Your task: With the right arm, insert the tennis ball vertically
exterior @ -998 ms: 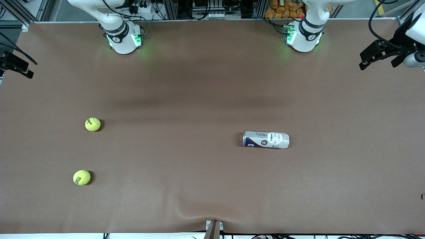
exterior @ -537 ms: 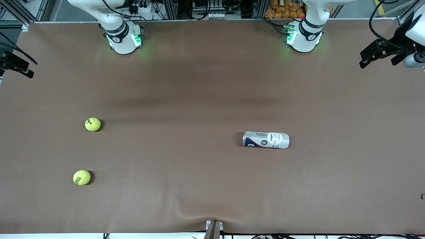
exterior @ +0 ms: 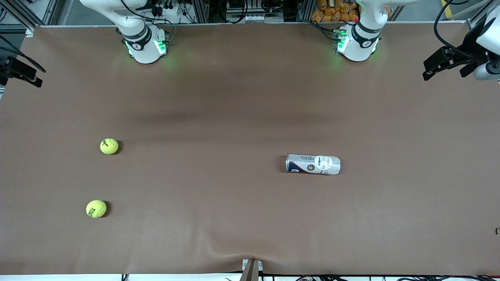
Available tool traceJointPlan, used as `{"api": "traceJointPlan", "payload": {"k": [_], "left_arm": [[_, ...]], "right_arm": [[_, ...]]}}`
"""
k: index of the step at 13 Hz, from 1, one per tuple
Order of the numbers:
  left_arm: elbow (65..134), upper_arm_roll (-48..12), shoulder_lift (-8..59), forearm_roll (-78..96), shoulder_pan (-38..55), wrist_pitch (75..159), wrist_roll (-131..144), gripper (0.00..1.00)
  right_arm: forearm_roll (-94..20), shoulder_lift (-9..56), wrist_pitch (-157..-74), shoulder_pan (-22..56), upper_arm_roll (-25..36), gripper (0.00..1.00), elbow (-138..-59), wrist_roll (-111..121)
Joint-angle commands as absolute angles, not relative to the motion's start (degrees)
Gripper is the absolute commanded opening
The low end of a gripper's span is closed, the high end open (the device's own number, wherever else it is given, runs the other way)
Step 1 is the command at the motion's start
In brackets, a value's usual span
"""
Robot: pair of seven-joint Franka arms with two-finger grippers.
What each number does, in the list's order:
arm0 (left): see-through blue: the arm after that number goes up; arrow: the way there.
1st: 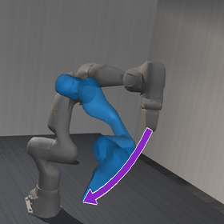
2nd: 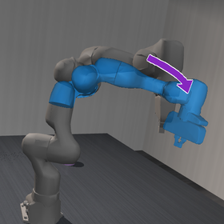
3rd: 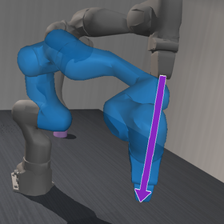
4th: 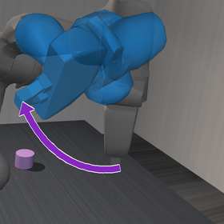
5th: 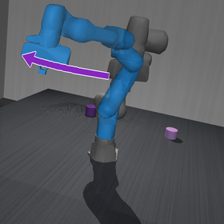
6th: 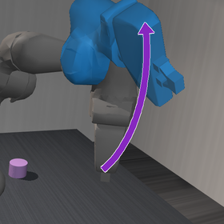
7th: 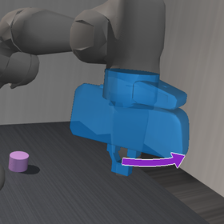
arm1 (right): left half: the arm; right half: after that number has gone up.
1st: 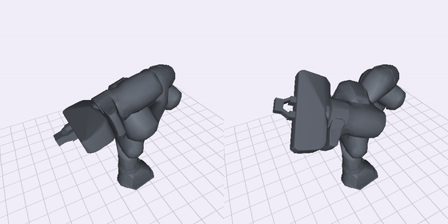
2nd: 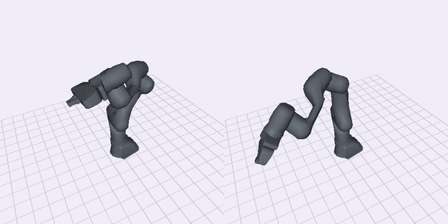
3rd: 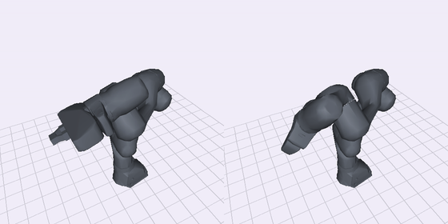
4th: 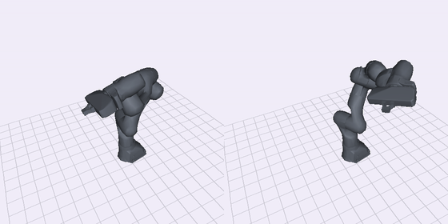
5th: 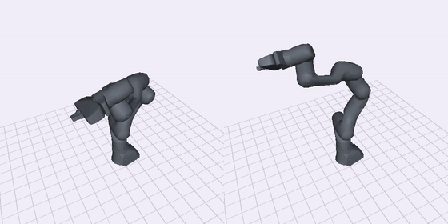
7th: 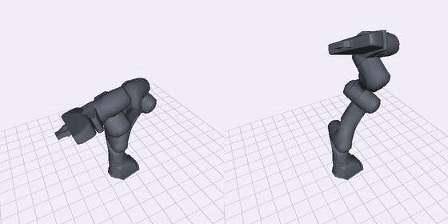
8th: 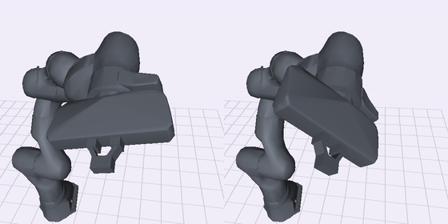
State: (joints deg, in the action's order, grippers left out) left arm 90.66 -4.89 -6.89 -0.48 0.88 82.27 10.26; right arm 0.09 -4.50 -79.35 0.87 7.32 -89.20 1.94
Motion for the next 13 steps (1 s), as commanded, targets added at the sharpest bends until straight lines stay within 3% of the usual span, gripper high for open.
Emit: {"api": "traceJointPlan", "payload": {"k": [1, 6, 11, 13], "left_arm": [[89.8, -5.0, -6.6, -1.3, 0.7, 81.4, 9.6, 1.0], [89.8, -5.0, -5.1, -1.3, 0.9, 81.4, 9.6, 1.0], [89.1, -9.6, 3.4, -2.1, 3.7, 81.5, 10.5, 1.0], [85.7, -10.7, 8.5, -5.5, 5.9, 81.5, 10.4, 1.0]], "right_arm": [[0.0, -5.4, -77.3, 1.2, 7.3, 1.0, -88.8, 2.5], [0.0, -5.3, -77.3, 1.1, 7.5, 1.0, -88.9, 3.2], [-1.1, -5.2, -77.9, 1.0, 7.6, 1.0, -89.1, 3.1], [-1.2, -5.1, -78.0, 0.9, 7.6, 1.0, -89.2, 3.1]]}}
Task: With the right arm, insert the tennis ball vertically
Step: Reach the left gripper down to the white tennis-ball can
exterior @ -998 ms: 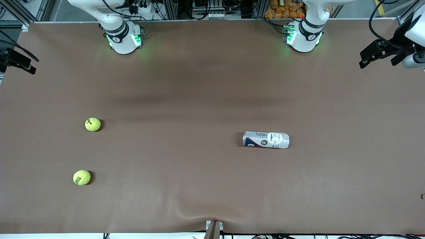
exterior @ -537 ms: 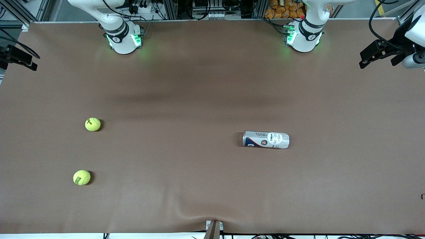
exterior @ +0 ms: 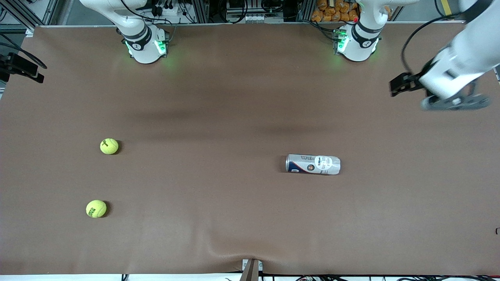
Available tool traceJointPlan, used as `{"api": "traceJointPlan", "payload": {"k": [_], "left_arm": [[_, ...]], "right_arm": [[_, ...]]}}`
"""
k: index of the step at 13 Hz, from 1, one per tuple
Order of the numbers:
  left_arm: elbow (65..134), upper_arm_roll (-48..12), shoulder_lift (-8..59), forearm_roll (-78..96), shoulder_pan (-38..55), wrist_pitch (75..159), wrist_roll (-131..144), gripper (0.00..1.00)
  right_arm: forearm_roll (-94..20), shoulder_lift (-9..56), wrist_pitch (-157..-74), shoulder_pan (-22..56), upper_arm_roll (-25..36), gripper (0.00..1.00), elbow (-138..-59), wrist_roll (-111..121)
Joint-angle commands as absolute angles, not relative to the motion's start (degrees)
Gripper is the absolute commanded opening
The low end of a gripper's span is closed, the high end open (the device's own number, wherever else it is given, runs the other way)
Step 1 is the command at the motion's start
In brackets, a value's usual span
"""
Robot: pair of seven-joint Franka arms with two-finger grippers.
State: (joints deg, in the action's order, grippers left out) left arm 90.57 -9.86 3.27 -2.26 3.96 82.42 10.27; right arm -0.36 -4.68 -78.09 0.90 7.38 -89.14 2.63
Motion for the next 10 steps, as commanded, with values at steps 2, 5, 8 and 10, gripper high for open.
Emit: {"api": "traceJointPlan", "payload": {"k": [2, 5, 8, 10], "left_arm": [[83.7, -10.7, 12.5, -6.6, 8.1, 81.5, 10.5, 1.0], [82.3, -10.7, 16.8, -6.9, 10.9, 81.5, 10.1, 1.0], [80.3, -10.7, 20.1, -7.2, 13.2, 81.7, 9.8, 1.0], [78.3, -10.7, 22.7, -9.8, 15.1, 81.8, 7.5, 1.0]], "right_arm": [[-1.2, -5.0, -78.7, 1.1, 7.6, 1.0, -89.3, 3.1], [-1.2, -5.0, -78.8, 1.2, 7.6, 1.0, -90.1, 3.0], [-1.2, -5.0, -78.9, 1.1, 7.6, 1.0, -90.2, 3.1], [-1.2, -5.0, -78.9, 1.1, 7.6, 1.0, -90.4, 3.1]]}}
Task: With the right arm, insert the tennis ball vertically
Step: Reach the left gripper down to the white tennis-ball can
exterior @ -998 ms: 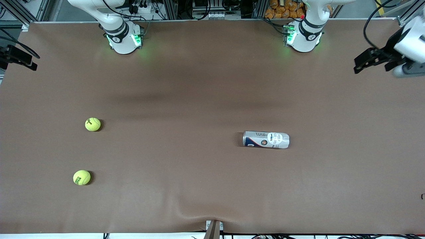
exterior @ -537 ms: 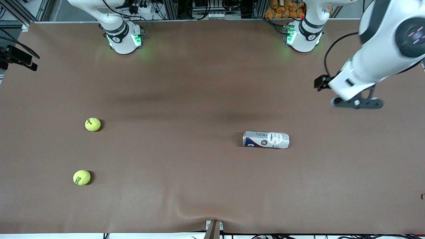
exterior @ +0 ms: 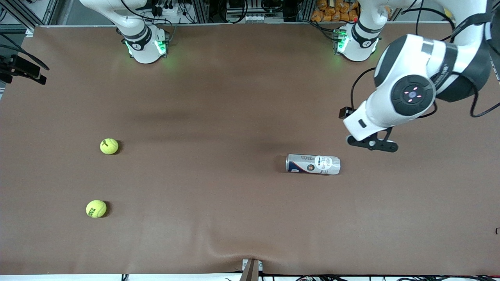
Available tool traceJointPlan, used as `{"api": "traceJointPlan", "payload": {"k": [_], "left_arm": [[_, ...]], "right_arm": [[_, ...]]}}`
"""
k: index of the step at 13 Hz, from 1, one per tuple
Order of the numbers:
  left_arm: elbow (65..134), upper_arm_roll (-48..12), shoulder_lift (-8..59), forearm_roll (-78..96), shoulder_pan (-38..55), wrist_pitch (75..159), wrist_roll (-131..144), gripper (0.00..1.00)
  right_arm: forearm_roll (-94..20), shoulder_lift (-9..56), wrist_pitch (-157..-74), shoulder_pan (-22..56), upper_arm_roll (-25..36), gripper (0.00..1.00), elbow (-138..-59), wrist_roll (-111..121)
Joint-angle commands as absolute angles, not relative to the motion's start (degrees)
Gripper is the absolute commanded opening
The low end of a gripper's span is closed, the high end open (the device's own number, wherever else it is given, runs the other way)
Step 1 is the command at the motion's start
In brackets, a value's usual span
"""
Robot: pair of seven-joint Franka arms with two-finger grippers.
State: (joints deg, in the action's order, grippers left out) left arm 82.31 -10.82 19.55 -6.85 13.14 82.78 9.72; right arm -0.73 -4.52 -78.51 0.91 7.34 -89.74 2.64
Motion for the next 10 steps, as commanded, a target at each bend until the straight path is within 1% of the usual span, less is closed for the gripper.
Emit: {"api": "traceJointPlan", "payload": {"k": [1, 5, 10], "left_arm": [[77.0, -10.7, 24.2, -11.1, 15.9, 82.0, 4.3, 1.0], [75.7, -10.5, 28.2, -11.8, 16.9, 84.2, -3.1, 1.0], [75.7, -10.5, 32.7, -19.8, 18.9, 87.3, -16.3, 1.0]], "right_arm": [[-1.2, -5.0, -78.9, 1.1, 7.6, 1.0, -90.4, 3.1], [-1.2, -5.0, -79.2, 1.1, 7.6, 1.0, -90.6, 3.1], [-1.2, -5.1, -79.5, 1.1, 7.6, 1.0, -91.0, 3.1]]}}
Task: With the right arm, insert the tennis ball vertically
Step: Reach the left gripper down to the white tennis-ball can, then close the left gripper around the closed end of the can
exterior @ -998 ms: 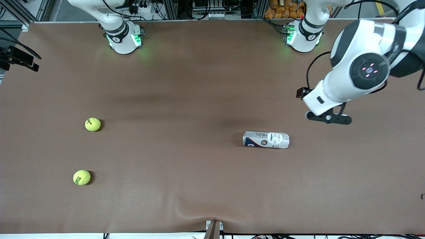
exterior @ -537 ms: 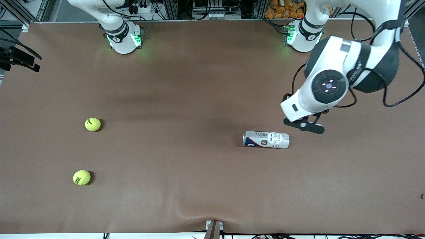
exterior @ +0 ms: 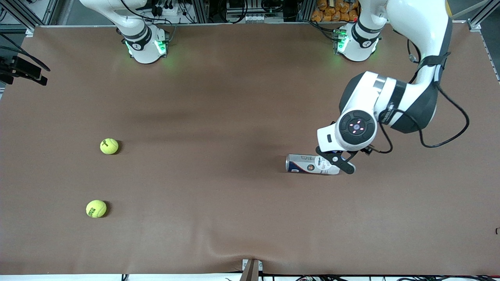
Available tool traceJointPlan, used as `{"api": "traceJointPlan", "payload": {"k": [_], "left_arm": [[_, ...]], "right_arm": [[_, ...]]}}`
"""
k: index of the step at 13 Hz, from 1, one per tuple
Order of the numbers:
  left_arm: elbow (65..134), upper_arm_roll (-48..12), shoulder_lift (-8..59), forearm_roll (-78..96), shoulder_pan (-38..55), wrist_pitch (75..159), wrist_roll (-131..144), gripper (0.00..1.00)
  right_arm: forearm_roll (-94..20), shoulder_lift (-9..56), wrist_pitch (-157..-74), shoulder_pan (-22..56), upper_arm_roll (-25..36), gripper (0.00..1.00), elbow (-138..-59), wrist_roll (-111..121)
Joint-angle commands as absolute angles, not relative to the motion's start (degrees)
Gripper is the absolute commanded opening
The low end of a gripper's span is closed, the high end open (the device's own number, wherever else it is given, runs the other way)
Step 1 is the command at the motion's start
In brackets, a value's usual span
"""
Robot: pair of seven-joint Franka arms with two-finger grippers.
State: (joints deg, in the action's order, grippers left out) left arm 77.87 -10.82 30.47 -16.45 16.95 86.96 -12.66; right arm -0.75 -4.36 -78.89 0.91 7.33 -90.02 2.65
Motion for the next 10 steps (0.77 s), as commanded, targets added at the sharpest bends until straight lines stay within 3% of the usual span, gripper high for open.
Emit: {"api": "traceJointPlan", "payload": {"k": [1, 10], "left_arm": [[75.7, -10.5, 33.7, -22.3, 19.8, 87.9, -18.3, 1.0], [76.1, -10.7, 41.1, -33.5, 24.4, 92.6, -30.1, 1.0]], "right_arm": [[-1.2, -5.1, -79.6, 1.1, 7.6, 1.0, -91.1, 3.1], [-1.2, -5.3, -83.7, 0.3, 7.7, 1.0, -96.1, 3.3]]}}
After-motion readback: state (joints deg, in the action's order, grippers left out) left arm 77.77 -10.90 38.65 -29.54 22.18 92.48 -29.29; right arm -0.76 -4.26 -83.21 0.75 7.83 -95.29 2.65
